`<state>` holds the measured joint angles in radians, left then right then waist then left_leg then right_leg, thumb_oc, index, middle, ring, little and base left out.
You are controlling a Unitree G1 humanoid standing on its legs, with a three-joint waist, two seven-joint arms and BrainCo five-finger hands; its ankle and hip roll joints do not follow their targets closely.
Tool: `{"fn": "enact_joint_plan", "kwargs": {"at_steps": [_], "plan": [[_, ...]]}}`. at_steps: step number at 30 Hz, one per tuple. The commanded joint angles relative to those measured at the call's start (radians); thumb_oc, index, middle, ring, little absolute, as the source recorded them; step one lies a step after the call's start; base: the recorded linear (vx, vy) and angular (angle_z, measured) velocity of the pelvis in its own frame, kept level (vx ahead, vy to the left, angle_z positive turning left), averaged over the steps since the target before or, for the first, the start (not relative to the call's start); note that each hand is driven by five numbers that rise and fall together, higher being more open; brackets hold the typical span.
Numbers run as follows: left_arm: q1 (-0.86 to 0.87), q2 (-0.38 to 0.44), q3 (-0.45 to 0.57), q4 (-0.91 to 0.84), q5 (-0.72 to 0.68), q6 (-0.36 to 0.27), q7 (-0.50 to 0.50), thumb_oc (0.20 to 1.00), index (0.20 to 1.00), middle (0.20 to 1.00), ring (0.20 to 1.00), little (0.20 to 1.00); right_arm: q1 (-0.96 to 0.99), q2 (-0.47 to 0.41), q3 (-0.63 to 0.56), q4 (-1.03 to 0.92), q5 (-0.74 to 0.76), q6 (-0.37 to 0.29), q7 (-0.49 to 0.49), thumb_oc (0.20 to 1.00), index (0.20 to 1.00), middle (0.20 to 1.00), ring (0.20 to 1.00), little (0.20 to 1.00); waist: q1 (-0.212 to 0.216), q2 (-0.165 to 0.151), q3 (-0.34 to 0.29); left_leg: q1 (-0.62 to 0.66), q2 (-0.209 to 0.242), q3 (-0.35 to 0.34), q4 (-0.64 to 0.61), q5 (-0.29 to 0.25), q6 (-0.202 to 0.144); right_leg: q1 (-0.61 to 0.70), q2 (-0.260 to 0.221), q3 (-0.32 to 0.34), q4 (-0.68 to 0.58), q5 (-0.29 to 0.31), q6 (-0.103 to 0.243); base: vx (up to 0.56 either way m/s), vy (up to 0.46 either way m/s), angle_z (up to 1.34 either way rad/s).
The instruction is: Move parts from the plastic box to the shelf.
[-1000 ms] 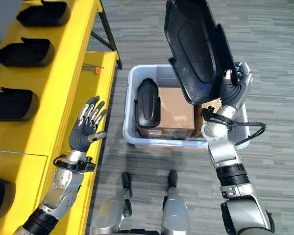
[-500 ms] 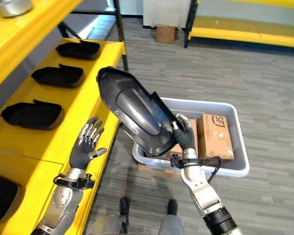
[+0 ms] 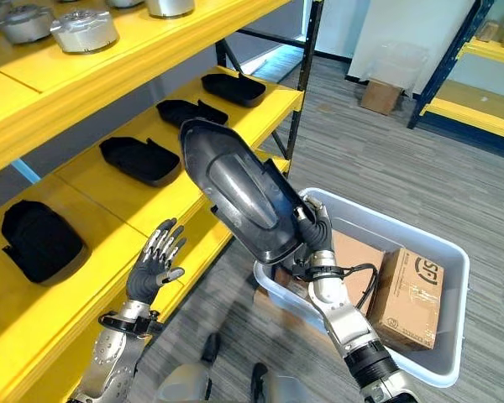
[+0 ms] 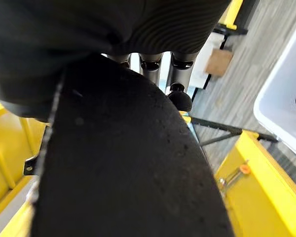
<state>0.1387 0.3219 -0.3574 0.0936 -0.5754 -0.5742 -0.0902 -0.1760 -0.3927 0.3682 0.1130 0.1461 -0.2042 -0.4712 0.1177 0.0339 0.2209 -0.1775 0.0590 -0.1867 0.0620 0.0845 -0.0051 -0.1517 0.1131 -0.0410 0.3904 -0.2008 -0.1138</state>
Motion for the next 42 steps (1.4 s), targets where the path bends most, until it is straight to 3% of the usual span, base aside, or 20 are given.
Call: {"fn": "enact_joint_plan", "kwargs": {"at_steps": [1,5,10,12,15,16,17,20,21,23,24,27,31,32,33,34,36,39,41,42], "plan": [[-0.085,0.03,0.016,-0.041,0.028,-0.035,-0.049,1.0,1.0,1.0,1.0,1.0,0.005,0.015,-0.047,-0.184,0.02,-0.079,-0.045,0.2,0.2,0.2,0.2,0.2,-0.079,-0.062,0.018,-0.015,-0.05,0.324,-0.008,0.031,0.0,0.224,-0.055,-0.057,-0.34,0.168,0.098,-0.17,-0.05,2.23],[-0.088,0.035,0.001,-0.075,-0.042,-0.024,-0.058,1.0,1.0,1.0,1.0,1.0,0.021,-0.003,-0.049,-0.161,0.064,-0.056,-0.012,0.2,0.2,0.2,0.2,0.2,-0.123,-0.071,0.007,0.12,0.099,0.419,0.018,-0.008,-0.017,0.207,-0.162,-0.197,-0.296,0.153,0.099,-0.21,0.17,1.71],[-0.088,0.023,0.002,-0.071,-0.085,-0.019,-0.079,1.0,1.0,1.0,1.0,1.0,0.013,-0.003,-0.049,-0.106,0.077,-0.046,0.009,0.2,0.2,0.2,0.2,0.2,-0.136,-0.057,-0.021,0.184,0.211,0.379,0.033,0.092,-0.067,0.187,-0.215,-0.249,-0.242,0.119,0.086,-0.1,0.286,0.79],[-0.098,0.01,-0.002,-0.063,-0.087,-0.027,-0.077,1.0,1.0,1.0,1.0,1.0,0.003,-0.016,-0.042,-0.1,0.076,-0.04,0.019,0.2,0.2,0.2,0.2,0.2,-0.145,-0.032,-0.027,0.202,0.248,0.362,0.033,0.139,-0.087,0.155,-0.252,-0.255,-0.206,0.108,0.085,-0.15,0.498,0.53],[-0.116,0.0,-0.012,-0.058,-0.073,-0.042,-0.046,1.0,1.0,1.0,1.0,1.0,-0.018,-0.032,-0.038,-0.101,0.07,-0.025,0.018,0.2,0.2,0.2,0.2,0.2,-0.158,0.015,-0.025,0.223,0.242,0.375,0.001,0.137,-0.097,0.13,-0.277,-0.263,-0.172,0.099,0.09,-0.12,0.509,0.4],[-0.126,0.0,-0.014,-0.06,-0.066,-0.038,-0.034,1.0,1.0,1.0,1.0,1.0,-0.022,-0.037,-0.04,-0.105,0.075,-0.013,0.013,0.2,0.2,0.2,0.2,0.2,-0.164,0.032,-0.019,0.237,0.233,0.409,-0.022,0.117,-0.096,0.131,-0.289,-0.28,-0.158,0.094,0.096,-0.06,0.759,0.75],[-0.141,0.004,-0.021,-0.044,-0.019,-0.042,-0.007,1.0,1.0,1.0,1.0,1.0,-0.025,-0.033,-0.048,-0.102,0.071,0.005,0.003,0.2,0.2,0.2,0.2,0.2,-0.173,0.048,-0.019,0.272,0.192,0.474,-0.051,0.047,-0.093,0.159,-0.323,-0.307,-0.15,0.082,0.123,-0.01,0.636,1.0],[-0.135,0.014,-0.026,-0.043,0.026,-0.048,0.025,1.0,1.0,1.0,1.0,1.0,-0.022,-0.022,-0.051,-0.089,0.052,0.008,0.001,0.2,0.2,0.2,0.2,0.2,-0.155,0.056,-0.014,0.268,0.143,0.469,-0.032,-0.003,-0.07,0.185,-0.35,-0.315,-0.171,0.113,0.15,-0.01,0.501,1.29],[-0.12,0.034,-0.018,-0.049,0.063,-0.053,0.038,1.0,1.0,1.0,1.0,1.0,-0.028,-0.002,-0.045,-0.076,0.049,0.015,0.004,0.2,0.2,0.2,0.2,0.2,-0.136,0.046,-0.007,0.266,0.096,0.467,-0.014,-0.054,-0.03,0.194,-0.376,-0.317,-0.21,0.18,0.177,-0.07,0.602,0.44],[-0.108,0.056,-0.009,-0.059,0.074,-0.056,0.028,1.0,1.0,1.0,1.0,1.0,-0.029,0.018,-0.04,-0.073,0.049,0.02,0.0,0.2,0.2,0.2,0.2,0.2,-0.117,0.035,-0.001,0.274,0.072,0.469,-0.005,-0.082,-0.011,0.204,-0.404,-0.325,-0.239,0.225,0.199,-0.04,0.469,0.12],[-0.089,0.072,0.004,-0.061,0.061,-0.068,0.01,1.0,1.0,1.0,1.0,1.0,-0.029,0.042,-0.041,-0.071,0.058,0.035,0.011,0.2,0.2,0.2,0.2,0.2,-0.088,0.024,0.005,0.284,0.045,0.467,0.011,-0.127,0.005,0.228,-0.446,-0.333,-0.287,0.282,0.233,0.0,0.413,0.22],[-0.086,0.072,0.017,-0.053,0.059,-0.075,-0.023,1.0,1.0,1.0,1.0,1.0,-0.034,0.074,-0.046,-0.077,0.062,0.063,0.023,0.2,0.2,0.2,0.2,0.2,-0.053,0.002,0.009,0.263,0.004,0.474,0.041,-0.168,0.035,0.237,-0.503,-0.351,-0.354,0.379,0.263,-0.07,0.44,0.13],[-0.083,0.059,0.009,-0.057,0.084,-0.082,-0.02,1.0,1.0,1.0,1.0,1.0,-0.062,0.116,-0.039,-0.054,0.068,0.083,0.027,0.2,0.2,0.2,0.2,0.2,-0.011,-0.019,0.021,0.267,-0.02,0.498,0.025,-0.186,0.057,0.202,-0.549,-0.4,-0.321,0.462,0.295,-0.09,0.32,-0.1],[-0.085,0.061,0.007,-0.058,0.089,-0.079,-0.023,1.0,1.0,1.0,1.0,1.0,-0.065,0.117,-0.038,-0.055,0.073,0.09,0.023,0.2,0.2,0.2,0.2,0.2,-0.017,-0.019,0.019,0.268,-0.024,0.488,0.012,-0.179,0.059,0.195,-0.522,-0.374,-0.307,0.436,0.287,-0.05,0.329,-0.39],[-0.094,0.062,-0.006,-0.058,0.075,-0.062,-0.037,1.0,1.0,1.0,1.0,1.0,-0.057,0.098,-0.034,-0.074,0.096,0.104,0.006,0.2,0.2,0.2,0.2,0.2,-0.047,-0.025,0.01,0.259,-0.039,0.455,-0.021,-0.142,0.07,0.176,-0.399,-0.297,-0.3,0.34,0.244,0.03,0.203,-0.11],[-0.096,0.058,-0.018,-0.059,0.077,-0.055,-0.024,1.0,1.0,1.0,1.0,1.0,-0.05,0.09,-0.027,-0.087,0.101,0.118,0.004,0.2,0.2,0.2,0.2,0.2,-0.059,-0.032,0.004,0.268,-0.047,0.451,-0.045,-0.131,0.071,0.171,-0.328,-0.28,-0.298,0.295,0.232,0.05,0.157,0.24],[-0.094,0.05,-0.033,-0.064,0.088,-0.057,0.005,1.0,1.0,1.0,1.0,1.0,-0.053,0.076,-0.02,-0.087,0.117,0.13,0.022,0.2,0.2,0.2,0.2,0.2,-0.064,-0.046,0.0,0.285,-0.065,0.456,-0.082,-0.122,0.068,0.164,-0.262,-0.298,-0.316,0.274,0.22,0.09,0.138,0.51],[-0.106,0.024,-0.059,-0.057,0.088,-0.06,0.036,1.0,1.0,1.0,1.0,1.0,-0.058,0.057,-0.018,-0.08,0.14,0.131,0.042,0.2,0.2,0.2,0.2,0.2,-0.086,-0.065,-0.009,0.293,-0.109,0.421,-0.132,-0.107,0.069,0.149,-0.161,-0.251,-0.393,0.294,0.191,0.09,0.1,-0.04],[-0.121,0.011,-0.073,-0.049,0.088,-0.062,0.025,1.0,1.0,1.0,1.0,1.0,-0.055,0.053,-0.02,-0.078,0.14,0.12,0.034,0.2,0.2,0.2,0.2,0.2,-0.11,-0.066,-0.014,0.28,-0.127,0.367,-0.145,-0.098,0.078,0.11,-0.128,-0.156,-0.417,0.322,0.186,0.07,0.016,0.17],[-0.15,0.003,-0.089,-0.033,0.077,-0.058,-0.011,1.0,1.0,1.0,1.0,1.0,-0.044,0.054,-0.035,-0.065,0.136,0.097,0.016,0.2,0.2,0.2,0.2,0.2,-0.145,-0.066,-0.019,0.258,-0.148,0.298,-0.149,-0.094,0.092,0.069,-0.101,-0.026,-0.435,0.354,0.184,0.17,-0.073,1.27]]}}
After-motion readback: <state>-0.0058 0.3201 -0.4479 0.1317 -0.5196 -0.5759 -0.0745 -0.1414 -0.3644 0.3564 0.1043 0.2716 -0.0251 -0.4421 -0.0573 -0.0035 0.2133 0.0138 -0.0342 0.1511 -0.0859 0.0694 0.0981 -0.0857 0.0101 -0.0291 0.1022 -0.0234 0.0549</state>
